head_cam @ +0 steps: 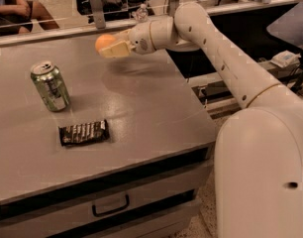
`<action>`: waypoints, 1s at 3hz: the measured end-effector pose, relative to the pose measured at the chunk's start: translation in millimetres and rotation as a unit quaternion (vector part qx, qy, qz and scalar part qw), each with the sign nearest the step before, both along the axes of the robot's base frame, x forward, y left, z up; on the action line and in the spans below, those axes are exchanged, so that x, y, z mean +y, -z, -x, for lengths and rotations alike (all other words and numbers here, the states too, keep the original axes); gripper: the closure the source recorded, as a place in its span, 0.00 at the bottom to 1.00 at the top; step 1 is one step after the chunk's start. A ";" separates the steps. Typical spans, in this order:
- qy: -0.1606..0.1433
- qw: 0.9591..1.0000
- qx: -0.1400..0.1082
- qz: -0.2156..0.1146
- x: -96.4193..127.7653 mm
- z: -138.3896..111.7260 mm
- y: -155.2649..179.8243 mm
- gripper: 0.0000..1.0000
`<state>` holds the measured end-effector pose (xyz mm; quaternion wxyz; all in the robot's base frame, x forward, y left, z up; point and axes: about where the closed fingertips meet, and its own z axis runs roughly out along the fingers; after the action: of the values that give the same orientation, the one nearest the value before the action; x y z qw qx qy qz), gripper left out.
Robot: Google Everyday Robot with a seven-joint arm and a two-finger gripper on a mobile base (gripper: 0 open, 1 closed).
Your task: Move orange near green can
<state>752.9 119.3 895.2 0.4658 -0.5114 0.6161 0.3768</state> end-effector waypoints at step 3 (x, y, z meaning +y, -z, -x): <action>-0.044 0.999 -0.002 -0.005 20.6 124.4 -23.2 1.00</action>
Offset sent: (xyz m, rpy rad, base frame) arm -0.1549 0.0147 0.0250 0.0096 0.0012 0.0803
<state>628.5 139.9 918.4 0.4522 -0.5365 0.5903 0.3991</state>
